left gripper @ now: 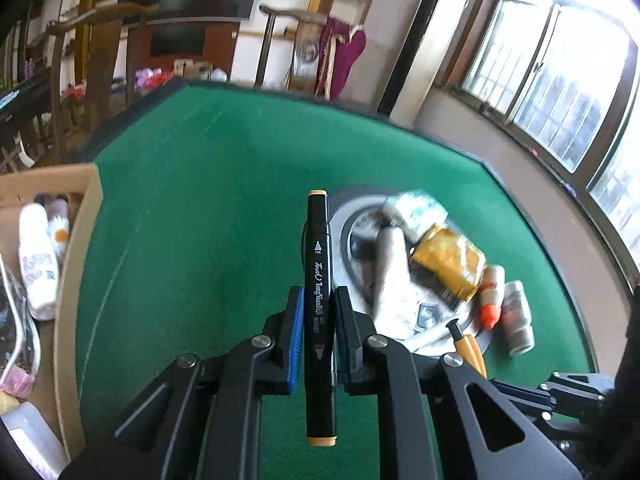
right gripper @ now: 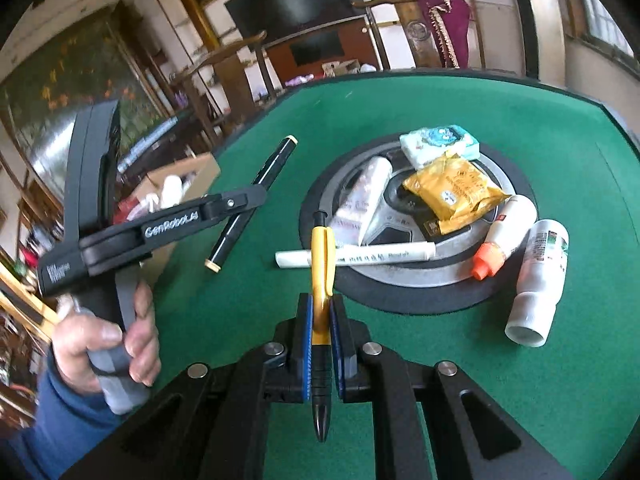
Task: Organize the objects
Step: 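Grasp the yellow pen with the right gripper and lift it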
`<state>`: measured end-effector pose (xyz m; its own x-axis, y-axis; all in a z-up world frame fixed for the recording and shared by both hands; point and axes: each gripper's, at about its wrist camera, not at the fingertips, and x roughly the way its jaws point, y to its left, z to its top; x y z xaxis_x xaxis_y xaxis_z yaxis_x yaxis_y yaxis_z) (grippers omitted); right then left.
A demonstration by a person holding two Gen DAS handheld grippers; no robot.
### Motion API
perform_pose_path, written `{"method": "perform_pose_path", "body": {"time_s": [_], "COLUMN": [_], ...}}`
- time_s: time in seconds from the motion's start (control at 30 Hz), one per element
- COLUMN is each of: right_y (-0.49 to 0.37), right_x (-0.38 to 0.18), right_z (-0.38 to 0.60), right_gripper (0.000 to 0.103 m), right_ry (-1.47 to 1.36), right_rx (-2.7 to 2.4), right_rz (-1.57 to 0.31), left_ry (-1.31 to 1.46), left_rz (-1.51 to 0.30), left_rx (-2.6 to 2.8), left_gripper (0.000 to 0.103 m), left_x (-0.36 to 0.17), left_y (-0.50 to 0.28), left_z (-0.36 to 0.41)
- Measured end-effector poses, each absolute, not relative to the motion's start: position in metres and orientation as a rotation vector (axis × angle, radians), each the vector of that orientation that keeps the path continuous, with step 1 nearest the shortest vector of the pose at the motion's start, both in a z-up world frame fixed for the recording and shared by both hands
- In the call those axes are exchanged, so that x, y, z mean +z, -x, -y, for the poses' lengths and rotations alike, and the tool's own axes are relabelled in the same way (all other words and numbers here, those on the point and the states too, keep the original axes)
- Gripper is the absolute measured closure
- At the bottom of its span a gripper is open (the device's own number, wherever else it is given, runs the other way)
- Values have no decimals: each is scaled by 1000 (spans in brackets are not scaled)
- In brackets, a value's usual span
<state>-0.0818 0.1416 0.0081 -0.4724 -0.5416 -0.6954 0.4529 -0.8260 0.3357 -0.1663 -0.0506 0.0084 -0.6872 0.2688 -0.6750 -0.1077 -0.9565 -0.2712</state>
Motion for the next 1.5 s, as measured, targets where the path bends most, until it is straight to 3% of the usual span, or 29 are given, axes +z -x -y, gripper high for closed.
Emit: {"method": "perform_pose_path", "body": {"time_s": [0.33,1.5], "right_y": [81,67], "right_x": [17,35], "right_z": [-154,-150], "right_gripper": [93,93], "right_ry": [-1075,-995], "right_rx": [-2301,-2313], "right_rz": [256,238], "left_ry": [1021,892], "left_rz": [398,236], "left_rx": [2690,2843], "left_gripper": [89,89], "left_x": [24,29], "left_y": [157,69], "left_z": [59,45]}}
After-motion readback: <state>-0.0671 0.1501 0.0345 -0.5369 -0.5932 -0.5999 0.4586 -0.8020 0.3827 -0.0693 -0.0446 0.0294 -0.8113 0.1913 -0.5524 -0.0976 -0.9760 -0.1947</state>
